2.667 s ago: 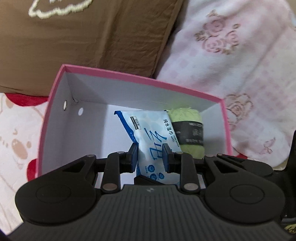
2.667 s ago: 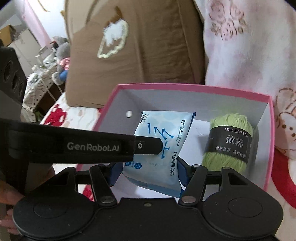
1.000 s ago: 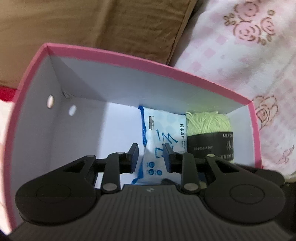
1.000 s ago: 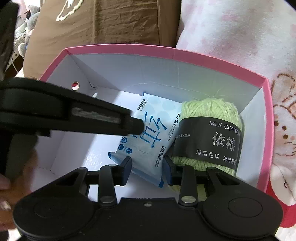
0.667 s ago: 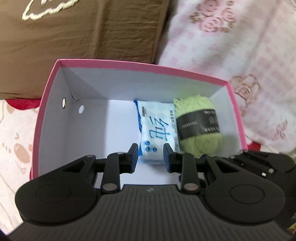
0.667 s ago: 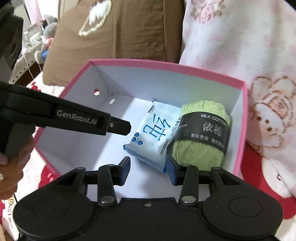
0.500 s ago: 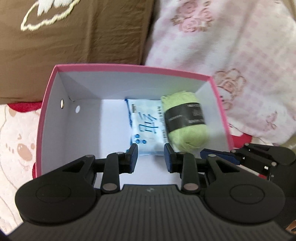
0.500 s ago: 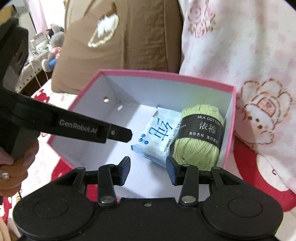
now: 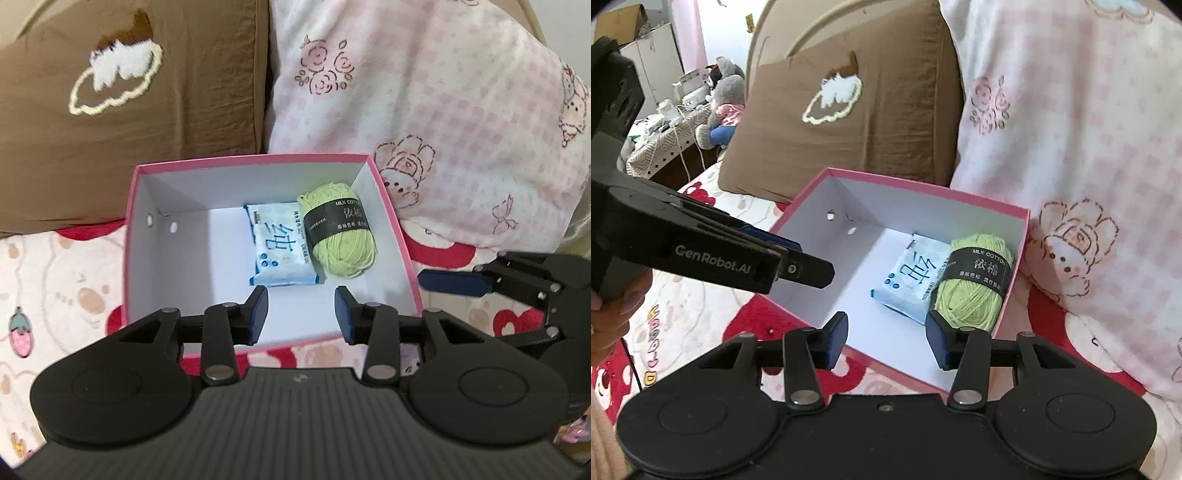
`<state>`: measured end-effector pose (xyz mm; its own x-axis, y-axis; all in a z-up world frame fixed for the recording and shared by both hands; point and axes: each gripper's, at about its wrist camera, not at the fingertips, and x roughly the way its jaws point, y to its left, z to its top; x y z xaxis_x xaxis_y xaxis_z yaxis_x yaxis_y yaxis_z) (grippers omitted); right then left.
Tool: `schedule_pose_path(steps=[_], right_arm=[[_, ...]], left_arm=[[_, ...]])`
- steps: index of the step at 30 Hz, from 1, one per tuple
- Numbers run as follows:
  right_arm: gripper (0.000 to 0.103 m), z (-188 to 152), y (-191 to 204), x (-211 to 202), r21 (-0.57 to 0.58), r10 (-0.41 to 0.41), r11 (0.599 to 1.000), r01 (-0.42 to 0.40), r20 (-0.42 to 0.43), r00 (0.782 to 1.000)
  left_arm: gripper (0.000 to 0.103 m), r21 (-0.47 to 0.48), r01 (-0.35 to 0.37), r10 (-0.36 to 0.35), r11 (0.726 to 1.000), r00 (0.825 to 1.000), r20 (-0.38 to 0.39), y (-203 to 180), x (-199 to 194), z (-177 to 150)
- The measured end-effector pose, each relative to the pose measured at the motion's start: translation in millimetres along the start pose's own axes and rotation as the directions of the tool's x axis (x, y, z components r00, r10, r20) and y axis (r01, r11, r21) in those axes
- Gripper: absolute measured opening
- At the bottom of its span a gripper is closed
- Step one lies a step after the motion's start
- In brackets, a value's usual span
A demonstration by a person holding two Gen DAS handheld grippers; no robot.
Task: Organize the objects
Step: 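Raise the left tool and move it toward the clear dental-floss box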
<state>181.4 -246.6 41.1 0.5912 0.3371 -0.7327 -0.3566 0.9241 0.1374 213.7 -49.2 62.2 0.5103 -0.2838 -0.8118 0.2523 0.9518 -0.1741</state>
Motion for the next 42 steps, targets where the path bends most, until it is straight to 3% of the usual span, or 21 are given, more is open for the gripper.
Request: schedule_pose_path(steps=[5, 12, 18, 20, 31, 38, 42], right_arm=[[0.055, 0.1, 13.2, -27.5, -0.032, 0.01, 0.999, -0.01, 0.013, 1.0], [0.058, -11.5, 37.1, -64.0, -0.123, 0.047, 0.991, -0.048, -0.008, 0.999], [0.075, -26.8, 47.2, -94.1, -0.137, 0.06, 0.989, -0.057, 0.019, 0.998], [0.086, -32.3, 49.3, -100.0, -0.131, 0.048, 0.99, -0.044, 0.027, 0.998], [0.09, -69.7, 60.4, -116.8, -0.122, 0.035, 0.992, -0.031, 0.029, 0.999], [0.091, -108.6, 45.5, -116.4, 0.028, 0.015, 0.999, -0.017, 0.069, 0.997], [0.091, -123.3, 46.3, -118.4, 0.059, 0.003, 0.998, -0.007, 0.062, 0.998]], left_arm=[[0.041, 0.022, -0.019, 0.019, 1.0, 1.0, -0.008, -10.8, -30.3, -10.7], [0.041, 0.076, 0.034, -0.03, 0.997, 0.998, -0.046, -27.2, -64.4, -32.3], [0.046, 0.12, 0.051, -0.047, 0.991, 0.998, -0.035, -39.9, -88.2, -48.2], [0.05, 0.123, 0.053, -0.048, 0.991, 0.998, -0.037, -41.6, -91.7, -52.2], [0.062, 0.166, 0.075, -0.068, 0.983, 0.997, -0.047, -49.0, -93.3, -81.9], [0.063, 0.171, 0.09, -0.079, 0.981, 0.994, -0.074, -55.0, -70.4, -100.4], [0.064, 0.174, 0.107, -0.092, 0.979, 0.992, -0.092, -57.7, -59.0, -112.9]])
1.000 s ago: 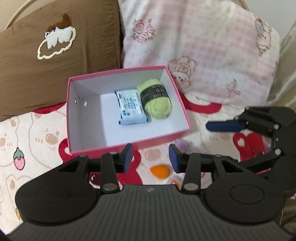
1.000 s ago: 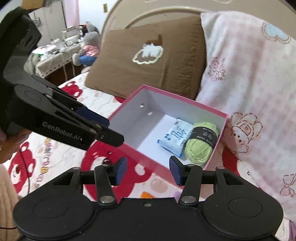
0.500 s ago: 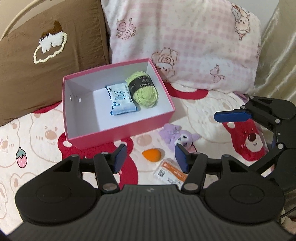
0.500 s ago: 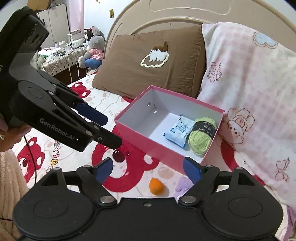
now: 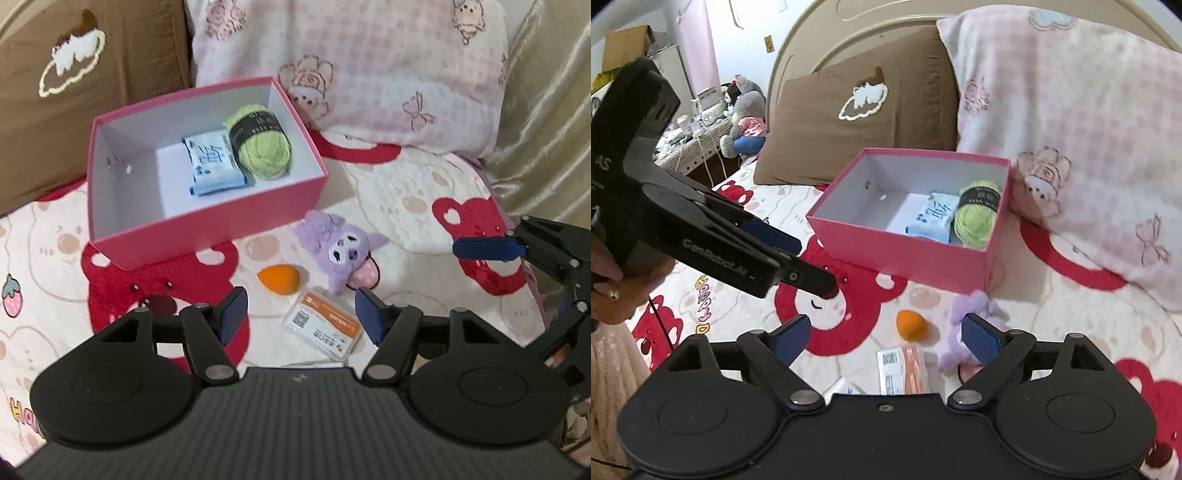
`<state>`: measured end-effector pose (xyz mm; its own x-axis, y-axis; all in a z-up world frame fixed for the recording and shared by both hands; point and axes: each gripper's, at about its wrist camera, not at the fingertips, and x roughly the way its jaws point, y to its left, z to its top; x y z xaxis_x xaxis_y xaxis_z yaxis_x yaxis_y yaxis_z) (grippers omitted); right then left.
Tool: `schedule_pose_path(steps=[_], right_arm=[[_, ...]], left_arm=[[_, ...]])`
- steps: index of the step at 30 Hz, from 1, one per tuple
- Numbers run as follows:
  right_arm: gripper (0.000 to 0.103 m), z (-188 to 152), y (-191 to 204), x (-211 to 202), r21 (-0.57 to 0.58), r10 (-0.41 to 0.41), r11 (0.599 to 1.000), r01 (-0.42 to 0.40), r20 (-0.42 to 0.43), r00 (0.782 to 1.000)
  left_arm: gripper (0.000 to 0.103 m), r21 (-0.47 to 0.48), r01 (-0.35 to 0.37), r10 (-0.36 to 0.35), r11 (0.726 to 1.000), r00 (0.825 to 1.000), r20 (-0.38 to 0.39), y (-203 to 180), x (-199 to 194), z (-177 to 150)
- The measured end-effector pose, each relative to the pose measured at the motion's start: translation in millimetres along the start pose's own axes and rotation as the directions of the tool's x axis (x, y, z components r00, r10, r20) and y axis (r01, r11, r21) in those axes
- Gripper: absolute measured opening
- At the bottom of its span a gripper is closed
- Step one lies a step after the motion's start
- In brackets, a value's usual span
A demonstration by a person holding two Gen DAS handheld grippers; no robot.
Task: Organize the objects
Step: 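Raise the left tool and move it toward the clear dental-floss box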
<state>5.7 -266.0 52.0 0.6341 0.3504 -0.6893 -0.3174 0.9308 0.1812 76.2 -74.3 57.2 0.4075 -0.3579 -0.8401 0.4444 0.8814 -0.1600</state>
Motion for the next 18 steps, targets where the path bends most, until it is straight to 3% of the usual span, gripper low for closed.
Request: schedule_pose_path(steps=[13, 18], right_arm=[[0.091, -39.0, 10.9, 19.6, 0.094, 0.047, 0.995, -0.044, -0.032, 0.998], [0.091, -56.0, 22.4, 41.8, 0.047, -0.008, 0.999, 0.011, -0.064, 0.998]], left_arm=[[0.066, -0.02, 0.042, -0.043, 0.999, 0.999, -0.011, 4.1, 28.3, -34.2], [0.066, -0.027, 0.043, -0.043, 0.999, 0.999, -0.018, 8.7, 45.6, -47.0]])
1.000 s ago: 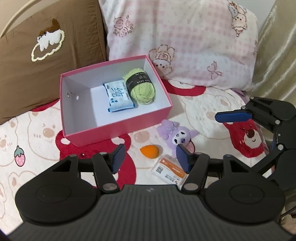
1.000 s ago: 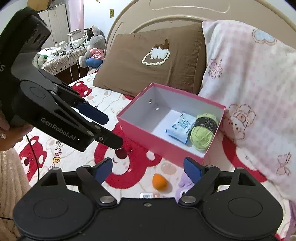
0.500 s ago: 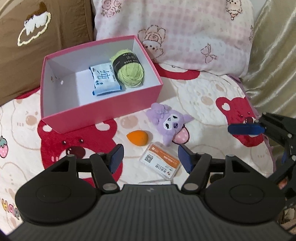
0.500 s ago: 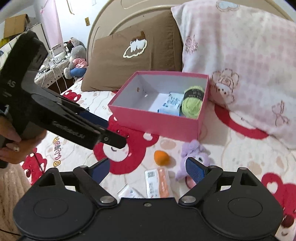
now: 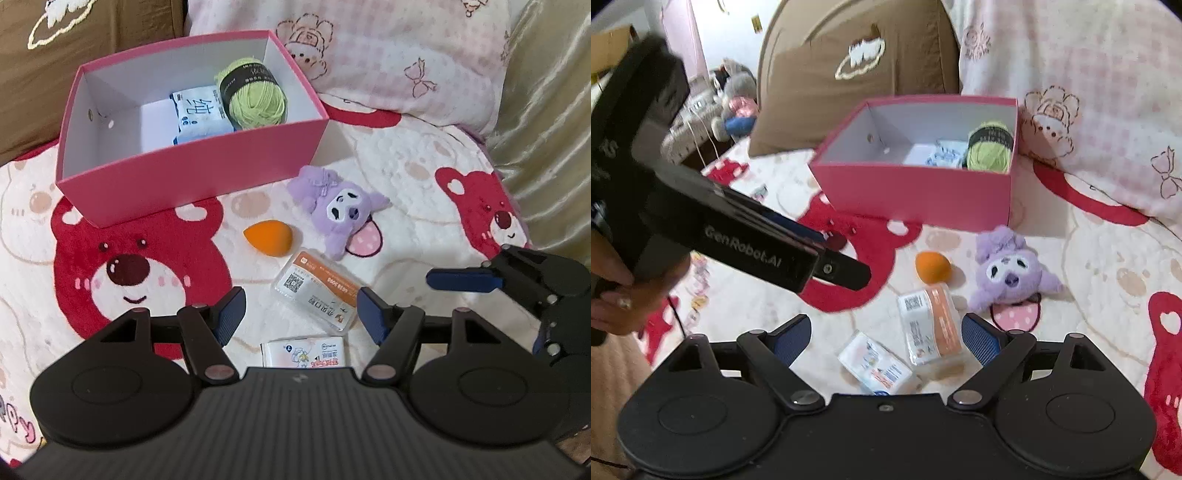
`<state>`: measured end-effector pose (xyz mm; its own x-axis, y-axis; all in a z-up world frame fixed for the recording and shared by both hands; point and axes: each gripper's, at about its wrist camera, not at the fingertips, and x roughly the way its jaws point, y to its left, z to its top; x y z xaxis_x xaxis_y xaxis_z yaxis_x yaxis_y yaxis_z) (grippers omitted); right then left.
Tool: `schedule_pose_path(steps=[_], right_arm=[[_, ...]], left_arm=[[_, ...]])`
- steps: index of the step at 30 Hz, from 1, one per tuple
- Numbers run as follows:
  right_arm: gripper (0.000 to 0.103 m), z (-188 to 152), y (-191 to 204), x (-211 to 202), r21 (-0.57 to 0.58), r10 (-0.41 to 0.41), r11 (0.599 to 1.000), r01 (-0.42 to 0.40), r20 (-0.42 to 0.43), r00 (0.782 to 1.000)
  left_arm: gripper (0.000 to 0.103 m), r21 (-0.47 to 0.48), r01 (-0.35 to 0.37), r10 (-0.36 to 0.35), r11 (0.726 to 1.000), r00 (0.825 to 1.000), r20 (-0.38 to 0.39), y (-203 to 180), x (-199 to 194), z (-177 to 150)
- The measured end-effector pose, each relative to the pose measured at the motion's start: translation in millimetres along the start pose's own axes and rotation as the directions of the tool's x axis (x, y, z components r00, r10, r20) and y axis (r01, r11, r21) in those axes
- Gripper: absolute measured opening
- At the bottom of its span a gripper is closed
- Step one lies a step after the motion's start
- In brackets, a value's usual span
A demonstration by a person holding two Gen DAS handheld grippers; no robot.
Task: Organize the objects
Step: 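Raise the left tool and move it toward the clear dental-floss box, then lower the left tool over the dental-floss box and close on it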
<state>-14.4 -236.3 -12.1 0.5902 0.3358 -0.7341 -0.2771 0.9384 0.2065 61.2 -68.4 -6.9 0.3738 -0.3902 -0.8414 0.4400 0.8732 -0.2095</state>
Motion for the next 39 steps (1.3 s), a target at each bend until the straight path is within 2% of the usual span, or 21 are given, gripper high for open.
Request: schedule_pose_path(steps=[7, 12, 16, 18, 22, 25, 26, 31, 35, 39], right_arm=[[0.091, -14.3, -3.7, 30.0, 0.014, -0.036, 0.999, 0.037, -0.033, 0.999], [0.091, -19.9, -7.6, 45.4, 0.032, -0.058, 0.998, 0.059, -0.052, 0.997], [0.091, -24.2, -10.5, 54.6, 0.03, -0.09, 0.995, 0.093, -0.068, 0.994], [0.091, -26.7, -13.4, 58.6, 0.046, -0.092, 0.994, 0.096, -0.075, 0.993], [0.091, -31.2, -21.8, 67.9, 0.12, -0.056, 0.99, 0.067, -0.093, 0.994], [0.09, -32.8, -38.5, 78.9, 0.252, 0.071, 0.967, -0.039, -0.119, 0.99], [0.09, -33.4, -42.6, 82.8, 0.287, 0.083, 0.957, -0.043, -0.129, 0.988], [0.09, -35.1, -47.2, 91.6, 0.31, 0.063, 0.95, -0.019, -0.13, 0.989], [0.09, -37.4, -46.5, 95.7, 0.318, 0.055, 0.948, -0.013, -0.125, 0.991], [0.089, -34.9, -43.2, 97.7, 0.288, 0.019, 0.957, 0.016, -0.118, 0.993]], left_arm=[[0.066, -0.06, 0.042, -0.042, 0.997, 0.999, -0.002, 14.0, 25.2, -10.2], [0.066, -0.068, 0.071, -0.071, 0.995, 0.997, -0.001, 21.6, 40.9, -16.4], [0.064, -0.025, 0.012, -0.012, 1.0, 1.0, 0.002, 20.6, 55.0, -20.5], [0.064, -0.027, 0.019, -0.019, 0.999, 1.0, -0.009, 23.6, 61.2, -22.1], [0.065, -0.052, 0.107, -0.105, 0.993, 0.994, 0.035, 31.8, 75.4, -24.8], [0.064, -0.04, 0.114, -0.113, 0.993, 0.993, 0.029, 31.8, 95.3, -23.7], [0.064, -0.041, 0.12, -0.119, 0.992, 0.992, 0.038, 32.8, 99.9, -23.9], [0.063, -0.056, 0.155, -0.152, 0.986, 0.987, 0.049, 42.2, 113.4, -24.8], [0.053, -0.096, 0.26, -0.257, 0.961, 0.965, 0.041, 53.5, 122.0, -23.6], [0.048, -0.086, 0.271, -0.268, 0.959, 0.962, 0.043, 53.9, 118.3, -27.2]])
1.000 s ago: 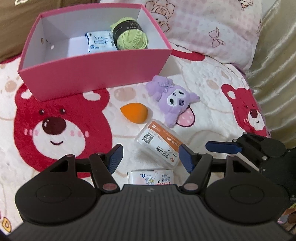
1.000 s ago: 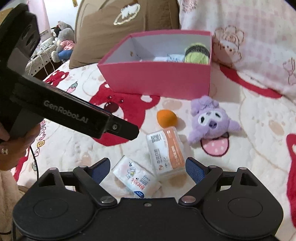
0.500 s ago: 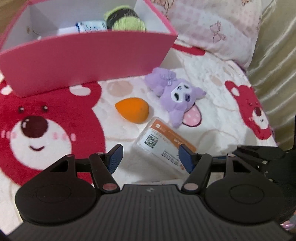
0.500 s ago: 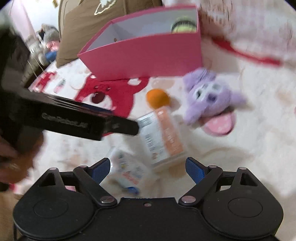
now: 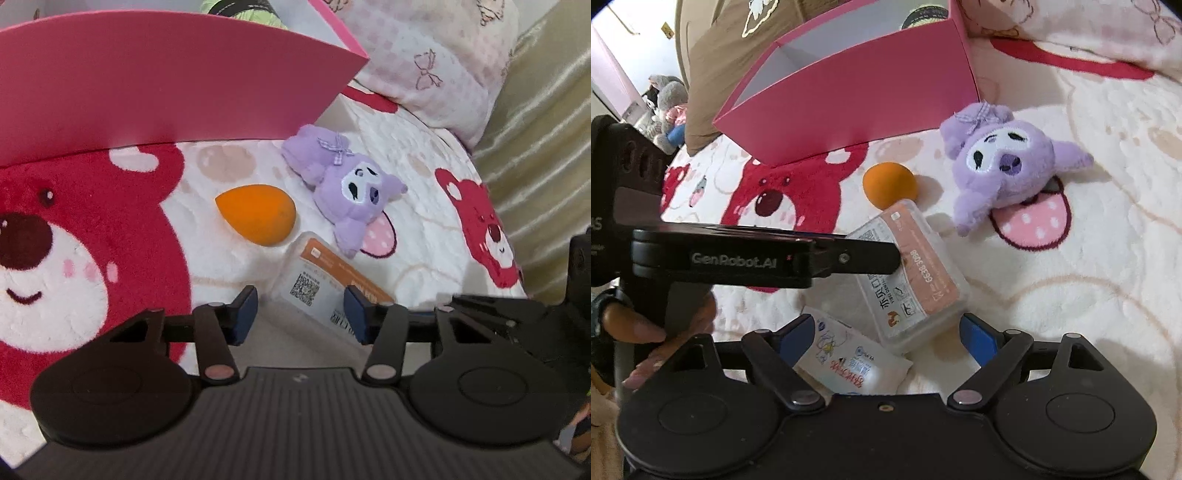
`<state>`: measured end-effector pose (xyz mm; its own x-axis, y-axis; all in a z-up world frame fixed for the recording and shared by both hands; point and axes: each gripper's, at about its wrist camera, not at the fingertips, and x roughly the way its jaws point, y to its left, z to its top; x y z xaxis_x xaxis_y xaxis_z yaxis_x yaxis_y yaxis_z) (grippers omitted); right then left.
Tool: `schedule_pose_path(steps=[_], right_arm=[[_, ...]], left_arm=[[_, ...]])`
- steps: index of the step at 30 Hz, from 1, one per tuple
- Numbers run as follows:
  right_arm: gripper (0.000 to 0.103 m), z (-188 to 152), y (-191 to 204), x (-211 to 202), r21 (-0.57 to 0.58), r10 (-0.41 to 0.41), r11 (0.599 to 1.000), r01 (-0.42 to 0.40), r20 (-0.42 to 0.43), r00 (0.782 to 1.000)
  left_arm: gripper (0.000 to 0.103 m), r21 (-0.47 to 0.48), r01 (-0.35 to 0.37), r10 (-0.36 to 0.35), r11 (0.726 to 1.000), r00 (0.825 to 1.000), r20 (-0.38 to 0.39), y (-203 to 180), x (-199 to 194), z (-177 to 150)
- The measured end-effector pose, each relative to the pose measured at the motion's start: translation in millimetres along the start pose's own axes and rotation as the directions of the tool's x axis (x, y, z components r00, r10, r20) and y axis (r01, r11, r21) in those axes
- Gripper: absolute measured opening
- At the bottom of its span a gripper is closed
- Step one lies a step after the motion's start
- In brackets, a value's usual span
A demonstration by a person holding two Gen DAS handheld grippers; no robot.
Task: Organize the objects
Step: 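Lower the left tool over the dental-floss box and close on it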
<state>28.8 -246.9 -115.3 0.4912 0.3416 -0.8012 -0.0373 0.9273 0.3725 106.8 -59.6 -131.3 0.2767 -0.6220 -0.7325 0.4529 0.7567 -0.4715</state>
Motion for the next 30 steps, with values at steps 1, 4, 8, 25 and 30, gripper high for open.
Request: schedule_pose_path(steps=[1, 4, 8, 25, 30], right_arm=[[0.089, -0.1, 1.8, 0.4, -0.012, -0.014, 1.0, 0.014, 0.004, 1.0], [0.089, 1.8, 7.5, 0.8, -0.058, -0.044, 0.997, 0.044, 0.013, 0.999], [0.09, 14.5, 21.7, 7.9, -0.178, -0.056, 0.983, 0.053, -0.015, 0.998], [0.094, 6.8, 37.9, 31.9, -0.268, -0.049, 0.961, 0.063, 0.057, 0.997], [0.094, 10.9, 37.6, 29.6, -0.254, -0.047, 0.965, 0.066, 0.083, 0.995]], left_arm=[[0.046, -0.003, 0.0, 0.0, 1.0, 1.0, -0.009, -1.1, -1.9, 0.1], [0.043, -0.099, 0.003, -0.01, 0.995, 0.997, -0.079, 2.0, -6.7, -2.4], [0.04, -0.157, -0.048, 0.03, 0.986, 0.993, -0.115, 9.0, -16.7, -14.3], [0.039, -0.181, -0.076, 0.074, 0.98, 0.997, -0.018, 25.3, -26.3, -5.7], [0.042, -0.216, -0.082, 0.084, 0.973, 0.996, -0.001, 34.5, -22.6, -7.2]])
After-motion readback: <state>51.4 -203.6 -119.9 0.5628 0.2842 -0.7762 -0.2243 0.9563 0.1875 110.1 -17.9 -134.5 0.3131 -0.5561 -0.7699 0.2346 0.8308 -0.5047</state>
